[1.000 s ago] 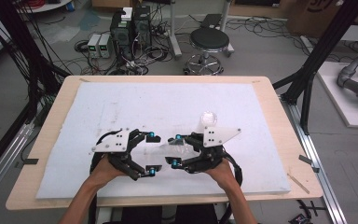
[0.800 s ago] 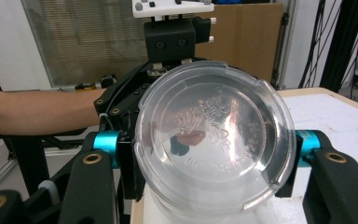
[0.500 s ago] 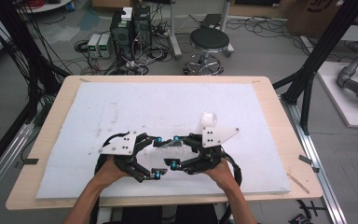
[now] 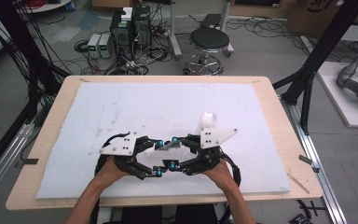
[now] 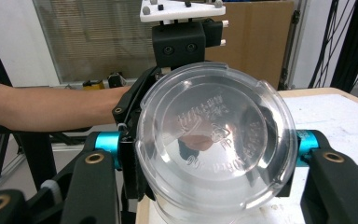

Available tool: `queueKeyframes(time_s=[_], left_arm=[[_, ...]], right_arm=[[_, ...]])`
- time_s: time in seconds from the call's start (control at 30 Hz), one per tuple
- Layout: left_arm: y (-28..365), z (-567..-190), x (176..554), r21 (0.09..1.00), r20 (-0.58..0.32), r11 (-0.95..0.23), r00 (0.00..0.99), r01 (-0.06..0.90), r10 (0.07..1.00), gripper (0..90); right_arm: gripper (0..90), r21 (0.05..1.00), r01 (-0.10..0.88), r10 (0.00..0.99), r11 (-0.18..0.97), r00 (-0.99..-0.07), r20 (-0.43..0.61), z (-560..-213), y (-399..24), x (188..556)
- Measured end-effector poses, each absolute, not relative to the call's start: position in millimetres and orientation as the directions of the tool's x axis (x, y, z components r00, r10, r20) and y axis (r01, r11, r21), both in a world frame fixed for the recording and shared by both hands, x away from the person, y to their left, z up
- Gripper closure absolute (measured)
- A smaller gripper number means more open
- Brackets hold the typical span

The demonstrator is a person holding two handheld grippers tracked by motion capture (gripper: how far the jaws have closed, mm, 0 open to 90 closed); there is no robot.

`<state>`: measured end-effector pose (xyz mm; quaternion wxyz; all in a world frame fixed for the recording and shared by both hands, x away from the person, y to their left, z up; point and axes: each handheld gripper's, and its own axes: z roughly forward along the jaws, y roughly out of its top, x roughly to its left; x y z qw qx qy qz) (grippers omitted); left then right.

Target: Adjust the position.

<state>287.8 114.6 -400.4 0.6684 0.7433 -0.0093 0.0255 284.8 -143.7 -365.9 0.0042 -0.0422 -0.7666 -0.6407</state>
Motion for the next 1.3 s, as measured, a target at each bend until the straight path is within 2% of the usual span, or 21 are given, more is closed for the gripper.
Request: queueKeyframes(time_s=[0.2,0.27,0.37,0.4,0.67,0.77,0.87,1.0,1.1,1.3], left_arm=[[114,-401,288,0.993,0.049,-0.112,0.999,-0.046,0.021,37.6],[114,-401,288,0.992,0.048,-0.121,0.999,-0.045,0.019,37.5],[114,-402,288,0.991,0.045,-0.125,0.999,-0.042,0.021,37.5],[115,-402,288,0.991,0.045,-0.129,0.999,-0.042,0.022,37.5],[119,-400,288,0.988,0.049,-0.148,0.998,-0.043,0.034,37.5],[125,-393,290,0.972,0.056,-0.23,0.997,-0.042,0.054,37.5],[131,-383,293,0.943,0.067,-0.331,0.996,-0.045,0.056,37.5],[132,-367,295,0.868,0.102,-0.492,0.994,-0.072,0.034,37.4],[129,-358,295,0.792,0.107,-0.606,0.994,-0.076,0.015,37.2],[121,-348,295,0.679,0.079,-0.732,0.997,-0.064,-0.014,37.1]], right_arm=[[44.1,0.982,0.064,0.063,0.179,-0.997,0.054,-366,-144,285],[40.1,0.982,0.057,0.068,0.182,-0.997,0.046,-366,-143,284],[21.9,0.982,0.046,0.086,0.182,-0.996,0.03,-365,-142,282],[19.1,0.982,0.052,0.097,0.184,-0.995,0.035,-365,-142,282],[14.7,0.977,0.061,0.127,0.203,-0.991,0.035,-365,-144,283],[14.6,0.969,0.068,0.138,0.238,-0.99,0.035,-363,-147,281],[14.6,0.945,0.065,0.153,0.32,-0.988,0.016,-361,-148,278],[14.5,0.908,0.076,0.167,0.413,-0.986,0.006,-358,-148,276],[14.6,0.854,0.081,0.168,0.515,-0.986,-0.008,-355,-146,277],[14.6,0.715,0.081,0.164,0.694,-0.985,-0.047,-347,-137,277]])
